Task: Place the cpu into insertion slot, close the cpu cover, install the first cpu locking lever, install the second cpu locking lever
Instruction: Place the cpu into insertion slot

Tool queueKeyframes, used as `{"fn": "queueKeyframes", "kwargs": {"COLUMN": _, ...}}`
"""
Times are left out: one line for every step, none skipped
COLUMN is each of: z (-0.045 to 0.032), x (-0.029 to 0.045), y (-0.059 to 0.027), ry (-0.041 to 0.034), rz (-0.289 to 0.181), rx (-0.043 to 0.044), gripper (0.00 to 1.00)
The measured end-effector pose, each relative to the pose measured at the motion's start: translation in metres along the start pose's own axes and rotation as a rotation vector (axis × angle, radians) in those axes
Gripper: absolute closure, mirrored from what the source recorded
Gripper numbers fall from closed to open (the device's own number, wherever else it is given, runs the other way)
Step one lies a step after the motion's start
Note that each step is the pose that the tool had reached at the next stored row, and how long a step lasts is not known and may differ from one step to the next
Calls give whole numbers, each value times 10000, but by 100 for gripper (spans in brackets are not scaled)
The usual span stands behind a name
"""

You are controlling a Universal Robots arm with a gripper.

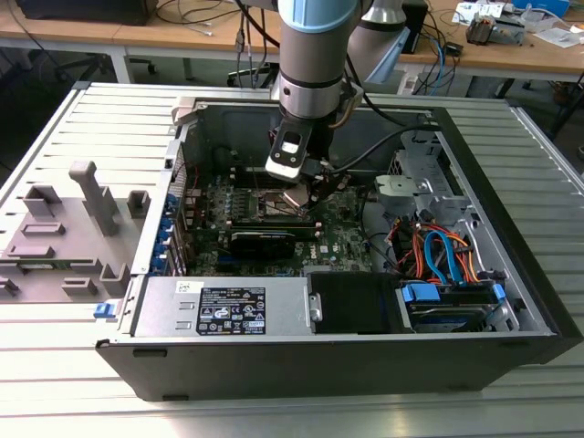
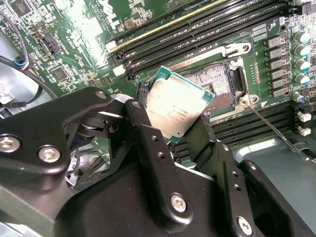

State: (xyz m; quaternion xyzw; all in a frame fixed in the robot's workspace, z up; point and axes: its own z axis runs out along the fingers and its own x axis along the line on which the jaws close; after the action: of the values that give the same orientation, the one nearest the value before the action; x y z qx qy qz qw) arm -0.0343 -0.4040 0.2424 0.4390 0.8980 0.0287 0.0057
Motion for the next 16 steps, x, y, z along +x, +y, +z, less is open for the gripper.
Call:
{"fn": "queueKeyframes", "kwargs": {"z": 0, "x": 0, "y": 0, "ry": 0, "rz": 9, "rx": 0, "gripper": 45}}
{"fn": "queueKeyframes", "kwargs": {"z": 0, "x": 0, "y": 0, "ry": -1, "rz": 17, "rx": -1, "gripper": 45}}
{"fn": "queueKeyframes", "kwargs": {"z": 0, "x": 0, "y": 0, "ry": -1, "rz": 24, "rx": 0, "gripper": 45}}
{"fn": "queueKeyframes", "kwargs": {"z": 0, "x": 0, "y": 0, "ry": -2, "rz": 34, "rx": -1, "gripper": 45}}
{"fn": "queueKeyframes", "kwargs": {"z": 0, "x": 0, "y": 0, "ry": -3, "rz": 48, "rx": -1, "gripper": 45}}
{"fn": "queueKeyframes", "kwargs": {"z": 0, "x": 0, "y": 0, "ry": -3, "rz": 62, "rx": -1, "gripper": 45}}
{"fn": "queueKeyframes", "kwargs": {"z": 0, "x": 0, "y": 0, "ry": -4, "rz": 71, "rx": -1, "gripper": 45}}
{"fn": "queueKeyframes", "kwargs": {"z": 0, "x": 0, "y": 0, "ry": -4, "rz": 78, "rx": -2, "gripper": 45}}
{"fn": "queueKeyframes", "kwargs": {"z": 0, "x": 0, "y": 0, "ry": -5, "rz": 91, "rx": -2, "gripper": 45}}
{"fn": "queueKeyframes", "kwargs": {"z": 0, "x": 0, "y": 0, "ry": -6, "rz": 104, "rx": -2, "gripper": 45}}
{"fn": "queueKeyframes", "kwargs": {"z": 0, "x": 0, "y": 0, "ry": -7, "rz": 115, "rx": -2, "gripper": 45}}
{"fn": "queueKeyframes", "kwargs": {"z": 0, "x": 0, "y": 0, "ry": -9, "rz": 143, "rx": -2, "gripper": 45}}
{"fn": "queueKeyframes", "kwargs": {"z": 0, "x": 0, "y": 0, "ry": -10, "rz": 159, "rx": -2, "gripper": 45}}
{"fn": "queueKeyframes", "kwargs": {"z": 0, "x": 0, "y": 0, "ry": -11, "rz": 176, "rx": -2, "gripper": 45}}
{"fn": "queueKeyframes", "kwargs": {"z": 0, "x": 0, "y": 0, "ry": -14, "rz": 206, "rx": -2, "gripper": 45}}
{"fn": "queueKeyframes", "kwargs": {"z": 0, "x": 0, "y": 0, "ry": -15, "rz": 233, "rx": -3, "gripper": 45}}
